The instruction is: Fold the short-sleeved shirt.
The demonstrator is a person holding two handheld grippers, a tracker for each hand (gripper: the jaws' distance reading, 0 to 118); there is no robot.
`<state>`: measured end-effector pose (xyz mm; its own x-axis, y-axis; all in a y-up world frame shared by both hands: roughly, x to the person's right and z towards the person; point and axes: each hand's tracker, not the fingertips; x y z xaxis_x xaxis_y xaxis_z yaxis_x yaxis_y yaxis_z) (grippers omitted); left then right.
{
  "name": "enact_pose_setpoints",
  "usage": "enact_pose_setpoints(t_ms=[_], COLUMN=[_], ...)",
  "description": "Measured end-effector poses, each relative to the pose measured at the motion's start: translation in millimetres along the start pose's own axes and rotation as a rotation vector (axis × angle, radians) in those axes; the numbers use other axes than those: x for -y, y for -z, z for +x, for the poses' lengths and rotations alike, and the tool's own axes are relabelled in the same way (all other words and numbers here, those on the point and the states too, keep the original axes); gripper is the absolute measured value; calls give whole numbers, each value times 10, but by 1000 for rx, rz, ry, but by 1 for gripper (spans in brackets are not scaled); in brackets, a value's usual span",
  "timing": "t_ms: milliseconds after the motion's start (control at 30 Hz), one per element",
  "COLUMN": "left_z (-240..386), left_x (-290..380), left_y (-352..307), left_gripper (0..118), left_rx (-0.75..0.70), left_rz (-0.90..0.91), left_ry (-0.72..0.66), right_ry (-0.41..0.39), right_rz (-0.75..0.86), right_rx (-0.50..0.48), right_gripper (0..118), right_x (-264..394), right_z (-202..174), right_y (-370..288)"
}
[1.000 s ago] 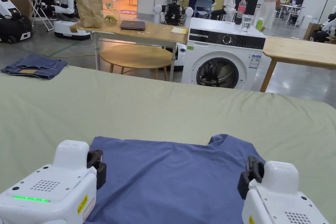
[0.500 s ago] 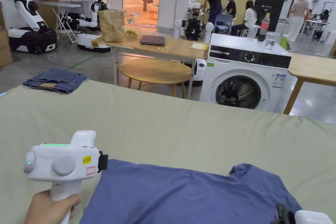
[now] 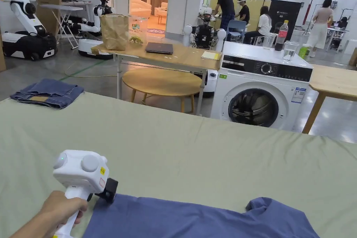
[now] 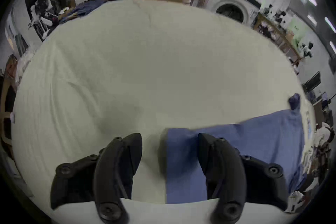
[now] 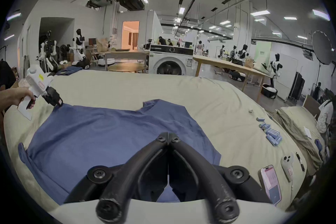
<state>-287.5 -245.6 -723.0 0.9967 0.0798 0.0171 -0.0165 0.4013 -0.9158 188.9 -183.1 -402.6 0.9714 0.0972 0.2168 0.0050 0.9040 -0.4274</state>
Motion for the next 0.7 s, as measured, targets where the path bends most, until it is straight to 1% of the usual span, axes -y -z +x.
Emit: enact_pose_setpoints(t_ms=[33, 100, 133, 167, 200, 233, 267, 300, 400, 433, 467, 500, 533, 567, 600, 633, 667, 700], left_z=[30, 163, 206, 277, 330, 368, 386, 396, 374, 346, 309, 262, 212, 154, 114, 87, 91, 70], left_x=[26, 136, 155, 194, 225, 246, 248, 254, 281, 286, 290, 291, 285, 278, 279, 286, 320, 329], left_y=[53, 26, 56, 56, 41, 39, 62, 60, -34, -82, -155, -234, -293, -384, -462, -527, -631, -698], left_gripper=[59, 57, 51, 41, 29, 14, 4, 1, 0, 0, 0, 0, 0, 0, 0, 0, 0, 0], left_rx=[-3, -60, -87, -97, -78, -70, -63, -55, -59, -50, -47, -40, -25, -19, -16, -17, -25, -24], left_rz=[-21, 67, 79, 91, 107, 114, 106, 106, 127, 139, 159, 178, 204, 216, 223, 238, 248, 254], left_ry=[8, 82, 114, 153, 186, 203, 208, 218, 231, 228, 211, 195, 180, 158, 158, 156, 156, 155], right_ry=[-1, 2, 9, 20, 34, 41, 49, 59, 49, 54, 56, 62, 80, 61, 54, 37, -3, -17], right_rz=[-6, -24, -31, -39, -47, -54, -71, -92, -181, -211, -251, -295, -320, -342, -376, -411, -455, -490], right_rx=[3, 6, 5, 6, 5, 7, 6, 3, -33, -43, -34, -47, -59, -42, -48, -43, -42, -84], right_gripper=[0, 0, 0, 0, 0, 0, 0, 0, 0, 2, 10, 23, 44, 56, 58, 58, 58, 58], right_x=[7, 18, 14, 3, -26, -59, -127, -215, -521, -600, -706, -803, -866, -914, -942, -961, -961, -936], right_z=[13, 49, 70, 96, 126, 147, 183, 224, 382, 438, 517, 562, 629, 677, 724, 711, 709, 723], right_y=[22, 83, 112, 155, 213, 268, 353, 449, 827, 946, 1132, 1321, 1485, 1673, 1851, 1989, 2157, 2307])
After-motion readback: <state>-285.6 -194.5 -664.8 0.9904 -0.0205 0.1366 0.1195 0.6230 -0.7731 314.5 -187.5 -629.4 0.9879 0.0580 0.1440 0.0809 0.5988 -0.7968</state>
